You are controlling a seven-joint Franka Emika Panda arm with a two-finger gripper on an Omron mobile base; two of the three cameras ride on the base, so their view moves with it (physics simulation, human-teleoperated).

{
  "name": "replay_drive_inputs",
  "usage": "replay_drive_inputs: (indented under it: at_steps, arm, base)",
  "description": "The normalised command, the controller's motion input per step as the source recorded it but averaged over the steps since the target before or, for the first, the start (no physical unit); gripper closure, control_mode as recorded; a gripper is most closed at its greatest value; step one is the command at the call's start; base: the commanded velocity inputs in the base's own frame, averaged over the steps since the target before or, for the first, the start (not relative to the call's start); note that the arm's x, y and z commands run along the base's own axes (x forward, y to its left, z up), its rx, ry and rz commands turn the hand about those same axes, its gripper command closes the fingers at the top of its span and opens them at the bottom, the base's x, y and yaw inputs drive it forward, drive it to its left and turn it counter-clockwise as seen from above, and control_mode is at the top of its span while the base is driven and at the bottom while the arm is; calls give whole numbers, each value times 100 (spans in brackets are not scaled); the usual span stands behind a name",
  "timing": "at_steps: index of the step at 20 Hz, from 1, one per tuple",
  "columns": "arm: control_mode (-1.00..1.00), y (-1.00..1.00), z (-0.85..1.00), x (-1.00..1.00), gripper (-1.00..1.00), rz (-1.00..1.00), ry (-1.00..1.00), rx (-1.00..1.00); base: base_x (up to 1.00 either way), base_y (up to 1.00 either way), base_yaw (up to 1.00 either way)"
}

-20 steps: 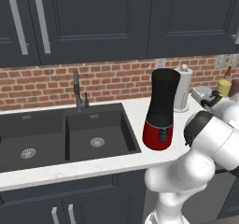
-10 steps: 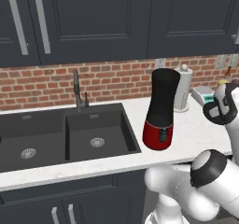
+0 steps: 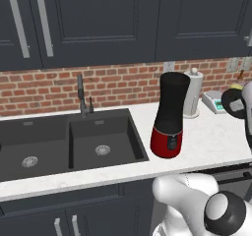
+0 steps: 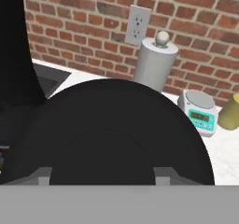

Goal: Close the lid blender by securely placing the lid on top.

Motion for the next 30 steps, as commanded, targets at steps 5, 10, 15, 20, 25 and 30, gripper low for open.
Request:
replay_drive_inputs:
  at_steps: [5,10,15,20,25,30]
  arm:
    - [-100,37,96,-27,100,2,-2,0]
    - [-100,43,81,-20,100,2,0,-1]
    - [-100,44,62,-11,100,0,0,0]
    - [-100,40,28,-1,100,0,1,0]
    - [-100,35,3,0,100,0,3,0]
    - [-100,36,0,0,100,0,6,0]
  base:
    - [0,0,0]
    - [0,0,0]
    - [0,0,0]
    - [0,0,0]
    - [0,0,0]
    - [0,0,0]
